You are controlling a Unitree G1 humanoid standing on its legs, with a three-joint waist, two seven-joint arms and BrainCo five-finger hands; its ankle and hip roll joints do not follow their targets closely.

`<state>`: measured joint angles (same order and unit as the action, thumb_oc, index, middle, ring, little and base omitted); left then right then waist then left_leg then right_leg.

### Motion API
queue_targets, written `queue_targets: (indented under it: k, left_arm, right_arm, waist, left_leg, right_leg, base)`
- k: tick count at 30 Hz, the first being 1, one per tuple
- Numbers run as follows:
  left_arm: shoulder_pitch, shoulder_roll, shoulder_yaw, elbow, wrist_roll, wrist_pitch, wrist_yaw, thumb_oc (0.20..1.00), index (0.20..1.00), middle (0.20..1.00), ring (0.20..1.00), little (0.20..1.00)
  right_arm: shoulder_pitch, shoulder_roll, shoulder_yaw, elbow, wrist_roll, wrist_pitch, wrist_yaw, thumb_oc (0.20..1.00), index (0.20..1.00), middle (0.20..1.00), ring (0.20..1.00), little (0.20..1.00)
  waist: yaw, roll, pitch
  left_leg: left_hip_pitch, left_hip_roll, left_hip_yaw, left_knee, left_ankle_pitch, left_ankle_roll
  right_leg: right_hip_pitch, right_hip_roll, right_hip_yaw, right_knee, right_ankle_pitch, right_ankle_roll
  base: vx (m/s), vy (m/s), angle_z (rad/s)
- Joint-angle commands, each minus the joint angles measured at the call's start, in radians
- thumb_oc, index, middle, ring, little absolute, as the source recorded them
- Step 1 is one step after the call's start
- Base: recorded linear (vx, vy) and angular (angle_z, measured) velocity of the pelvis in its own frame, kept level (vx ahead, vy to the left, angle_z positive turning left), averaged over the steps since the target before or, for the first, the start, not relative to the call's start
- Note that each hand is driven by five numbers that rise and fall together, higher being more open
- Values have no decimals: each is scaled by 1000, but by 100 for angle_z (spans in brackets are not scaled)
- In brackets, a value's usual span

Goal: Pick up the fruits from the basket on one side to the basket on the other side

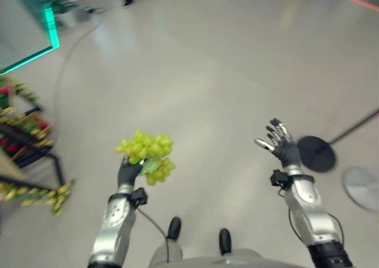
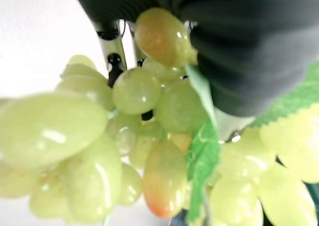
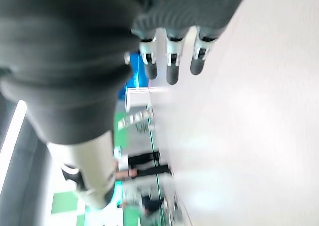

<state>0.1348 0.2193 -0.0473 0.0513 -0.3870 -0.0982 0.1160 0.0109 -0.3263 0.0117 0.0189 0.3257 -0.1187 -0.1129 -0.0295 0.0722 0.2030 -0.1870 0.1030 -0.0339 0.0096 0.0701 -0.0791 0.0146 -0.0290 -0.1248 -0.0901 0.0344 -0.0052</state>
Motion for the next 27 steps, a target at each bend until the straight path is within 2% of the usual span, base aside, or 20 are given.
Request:
queue_targets:
  k: [1,3,4,7,8,9,10,11,15,16,17,19,21,23,25,26,27]
  left_arm:
    - [-16,48,69,-74,-41,-77,-9,200,200,200,200,200]
    - [-11,47,70,-73,-46,-75,-16,200,200,200,200,200]
    - [0,44,70,-80,-49,-68,-33,200,200,200,200,200]
    - [14,40,76,-89,-51,-60,-48,200,200,200,200,200]
    - [12,43,79,-92,-51,-57,-48,200,200,200,200,200]
    - [13,42,82,-88,-58,-54,-52,200,200,200,200,200]
    - [14,44,81,-93,-51,-51,-52,200,200,200,200,200]
    - [17,43,83,-94,-56,-52,-56,200,200,200,200,200]
    - [27,69,90,-107,-30,-47,-56,200,200,200,200,200]
    - [27,86,93,-117,-7,-45,-48,200,200,200,200,200]
    - [27,87,93,-118,-6,-44,-48,200,200,200,200,200]
    - [16,102,97,-111,18,-42,-39,200,200,200,200,200]
    - [11,105,98,-110,24,-43,-36,200,200,200,200,200]
    - [3,110,100,-104,37,-42,-22,200,200,200,200,200]
    - [-2,112,98,-100,35,-41,-16,200,200,200,200,200]
    - [-8,115,96,-89,37,-42,-6,200,200,200,200,200]
    - [-9,115,96,-89,37,-42,-6,200,200,200,200,200]
  right_arm:
    - [-30,0,-34,-58,-23,-62,1,1000,1000,1000,1000,1000]
    - [-25,1,-37,-56,-21,-63,6,1000,1000,1000,1000,1000]
    - [-14,3,-36,-54,-20,-59,16,1000,1000,1000,1000,1000]
    - [-1,9,-48,-55,-10,-54,24,1000,1000,1000,1000,1000]
    - [0,12,-53,-56,0,-52,26,1000,1000,1000,1000,1000]
    - [1,13,-52,-55,7,-51,31,1000,1000,1000,1000,1000]
    - [4,15,-59,-56,4,-49,25,1000,1000,1000,1000,1000]
    - [4,18,-61,-58,10,-44,26,1000,1000,1000,1000,1000]
    - [18,39,-71,-54,29,-45,28,1000,1000,1000,1000,1000]
    - [26,50,-74,-44,28,-44,26,1000,1000,1000,1000,1000]
    - [25,50,-75,-44,28,-45,26,1000,1000,1000,1000,1000]
    - [38,65,-82,-29,19,-36,22,1000,1000,1000,1000,1000]
    - [41,68,-82,-26,13,-31,20,1000,1000,1000,1000,1000]
    - [47,81,-79,-20,3,-22,17,1000,1000,1000,1000,1000]
    - [52,87,-77,-17,-1,-18,14,1000,1000,1000,1000,1000]
    - [56,93,-75,-5,-4,-17,8,1000,1000,1000,1000,1000]
    - [54,93,-75,-4,-4,-17,7,1000,1000,1000,1000,1000]
  waist:
    - [-4,-43,-27]
    - [-6,-45,-30]
    - [-8,-48,-38]
    - [-9,-61,-41]
    - [-10,-64,-35]
    - [-8,-66,-36]
    - [-9,-63,-43]
    - [-5,-59,-48]
    - [12,-68,-59]
    - [26,-74,-64]
    - [24,-76,-66]
    - [36,-95,-72]
    - [40,-99,-72]
    - [44,-111,-64]
    - [43,-118,-58]
    - [33,-113,-49]
    - [32,-114,-50]
  left_leg:
    - [38,57,20,62,-50,-38]
    - [51,64,41,87,-69,-40]
    - [79,81,77,103,-90,-44]
    - [109,107,99,167,-135,-56]
    - [97,105,95,232,-159,-58]
    - [110,102,106,250,-208,-58]
    - [112,100,121,210,-178,-53]
    - [116,92,127,187,-187,-51]
    - [134,76,118,107,-163,-42]
    - [169,68,115,6,-140,-39]
    - [167,63,114,1,-131,-37]
    - [176,40,90,-71,-110,-29]
    - [176,25,80,-78,-109,-22]
    - [175,-25,58,-79,-121,11]
    - [177,-66,38,-82,-122,34]
    - [191,-88,11,-81,-132,48]
    - [188,-90,11,-82,-126,50]
  right_leg:
    - [-1,-82,-10,14,-90,110]
    - [3,-90,-36,18,-90,110]
    - [-1,-107,-82,27,-90,111]
    - [6,-139,-147,40,-90,117]
    - [15,-151,-174,48,-90,117]
    - [18,-158,-195,55,-92,118]
    - [21,-162,-216,53,-78,123]
    - [24,-167,-229,54,-78,128]
    - [20,-193,-263,76,-55,147]
    - [19,-211,-290,82,-38,165]
    - [16,-215,-292,81,-34,166]
    - [8,-252,-325,102,-15,195]
    - [7,-267,-332,115,-10,201]
    - [-11,-308,-319,184,-1,209]
    - [-30,-348,-295,239,42,216]
    - [-43,-363,-232,290,83,211]
    - [-46,-365,-231,288,88,211]
  base:
    - [-76,-7,39]
    - [-47,33,71]
    - [-65,76,69]
    - [-78,98,84]
    - [-96,97,93]
    - [-81,139,103]
    - [-68,175,80]
    - [-26,245,96]
    - [-19,194,63]
    - [-15,153,27]
    - [-27,279,51]
    - [0,217,77]
    - [23,207,48]
    - [29,334,34]
    - [42,278,66]
    - [53,223,47]
    - [55,160,34]
